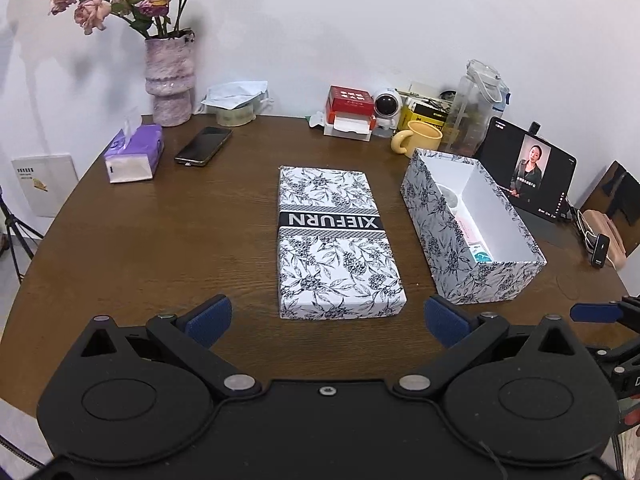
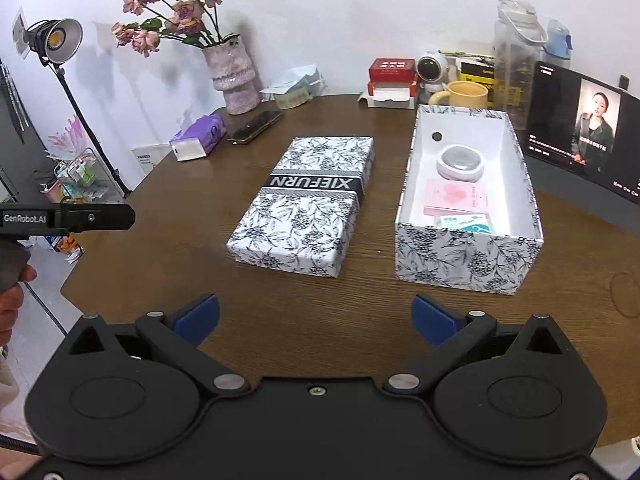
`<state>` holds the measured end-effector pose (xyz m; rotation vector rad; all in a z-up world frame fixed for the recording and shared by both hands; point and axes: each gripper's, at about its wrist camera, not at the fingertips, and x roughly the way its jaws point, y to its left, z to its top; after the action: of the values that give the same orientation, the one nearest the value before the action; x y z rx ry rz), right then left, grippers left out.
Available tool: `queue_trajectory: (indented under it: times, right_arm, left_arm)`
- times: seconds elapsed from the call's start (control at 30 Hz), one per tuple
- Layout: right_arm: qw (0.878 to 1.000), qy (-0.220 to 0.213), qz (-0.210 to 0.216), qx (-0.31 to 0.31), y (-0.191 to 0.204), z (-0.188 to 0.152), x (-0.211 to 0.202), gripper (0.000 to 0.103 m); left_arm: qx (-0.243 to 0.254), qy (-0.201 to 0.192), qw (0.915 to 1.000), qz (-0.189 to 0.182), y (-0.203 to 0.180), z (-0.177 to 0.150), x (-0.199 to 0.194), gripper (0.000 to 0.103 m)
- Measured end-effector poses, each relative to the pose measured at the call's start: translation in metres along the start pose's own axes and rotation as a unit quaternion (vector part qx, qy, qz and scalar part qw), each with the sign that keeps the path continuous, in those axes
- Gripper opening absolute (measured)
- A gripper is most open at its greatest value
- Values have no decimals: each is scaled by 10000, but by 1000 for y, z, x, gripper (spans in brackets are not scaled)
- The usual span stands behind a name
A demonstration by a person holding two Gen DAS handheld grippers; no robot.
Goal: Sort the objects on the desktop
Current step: 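Raise the left gripper out of the box and back away, then move the left gripper to the edge of the XIEFURN floral lid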
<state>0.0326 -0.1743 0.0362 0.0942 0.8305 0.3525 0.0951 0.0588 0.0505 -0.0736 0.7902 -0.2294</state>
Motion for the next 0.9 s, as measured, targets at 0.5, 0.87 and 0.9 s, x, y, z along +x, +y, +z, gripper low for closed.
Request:
queue_trajectory:
  times: [0.5, 0.87, 0.9]
  right_arm:
    - [9984, -197, 262, -454, 17, 21, 17, 103]
    - [9969, -183, 483, -599, 12, 55, 69, 103]
    - [9968, -165, 487, -616, 11, 58, 75, 103]
  left_arm:
    - [-123, -60, 9998, 171, 5, 6, 3, 103]
    - [-240, 11, 9990, 375, 25, 31, 31, 103]
    - [-230, 24, 9991, 367, 27, 34, 36, 103]
